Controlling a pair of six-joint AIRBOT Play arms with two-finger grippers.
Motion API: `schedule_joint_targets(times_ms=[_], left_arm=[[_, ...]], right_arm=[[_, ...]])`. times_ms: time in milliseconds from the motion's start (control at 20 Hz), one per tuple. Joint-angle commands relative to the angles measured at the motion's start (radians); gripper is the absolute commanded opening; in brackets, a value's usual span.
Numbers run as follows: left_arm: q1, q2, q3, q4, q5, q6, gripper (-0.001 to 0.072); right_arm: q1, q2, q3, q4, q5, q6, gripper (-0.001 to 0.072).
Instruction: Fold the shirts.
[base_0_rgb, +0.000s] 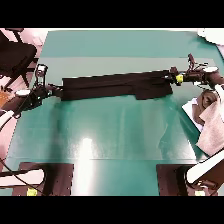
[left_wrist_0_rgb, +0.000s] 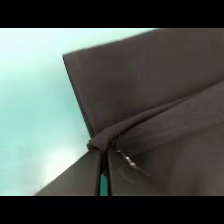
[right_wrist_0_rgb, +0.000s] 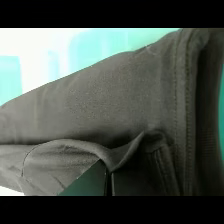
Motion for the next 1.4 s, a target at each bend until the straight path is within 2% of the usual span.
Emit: schedule_joint_targets(times_ms=[0, 450, 500, 550, 600, 650, 800, 850, 900, 950, 1050, 1150, 1200, 1300, 1350], left_arm=[[-0.001, -0.045, 0.061, -0.062, -0.053, 0.091, 0.0025], [-0.001, -0.068, 0.09, -0.058, -0.054, 0.114, 0.003], [-0.001, -0.068, 0.09, -0.058, -0.054, 0.114, 0.0217], [-0.001, -0.068, 0.091, -0.058, -0.053, 0.113, 0.0355], [-0.001, -0.068, 0.095, -0.058, -0.053, 0.113, 0.0375], [-0.001, -0.068, 0.102, -0.058, -0.053, 0.113, 0.0375], [0.0, -0.068, 0.155, -0.058, -0.052, 0.113, 0.0377], [0.0, -0.067, 0.18, -0.058, -0.05, 0.11, 0.0377], [0.0, -0.064, 0.207, -0.057, -0.049, 0.104, 0.0392], [0.0, -0.058, 0.229, -0.058, -0.045, 0.098, 0.0552], [0.0, -0.04, 0.271, -0.057, -0.068, 0.052, 0.0572], [0.0, -0.009, 0.3, -0.045, -0.153, 0.043, 0.0544], [-0.001, 0.006, 0.316, -0.024, -0.227, -0.006, 0.031], [-0.005, 0.016, 0.36, 0.054, -0.402, -0.18, 0.0026], [-0.022, 0.016, 0.375, 0.123, -0.441, -0.291, 0.0023]], right_arm=[[0.0, -0.003, 0.001, 0.0, -0.003, -0.005, 0.0022], [0.0, -0.003, 0.002, 0.002, 0.01, -0.006, 0.0024], [0.0, -0.003, 0.002, 0.003, 0.011, -0.006, 0.0029], [0.0, -0.003, 0.002, 0.003, 0.011, -0.006, 0.0074], [0.0, -0.002, 0.002, 0.004, 0.012, -0.006, 0.0224], [0.0, -0.002, 0.002, 0.004, 0.016, -0.006, 0.0304], [0.0, 0.011, 0.002, 0.003, 0.018, -0.007, 0.0413], [-0.001, 0.021, 0.003, 0.003, 0.015, -0.008, 0.0416], [-0.001, 0.029, 0.015, 0.001, 0.016, -0.013, 0.048], [-0.003, 0.035, 0.038, 0.0, 0.022, -0.014, 0.0519], [-0.013, 0.044, 0.1, -0.001, 0.05, -0.014, 0.052], [-0.034, 0.044, 0.183, -0.011, 0.104, -0.011, 0.0523], [-0.043, 0.044, 0.222, -0.055, 0.136, 0.011, 0.0564], [-0.062, 0.044, 0.298, -0.214, 0.192, 0.089, 0.0626], [-0.074, 0.044, 0.329, -0.281, 0.229, 0.106, 0.0629]])
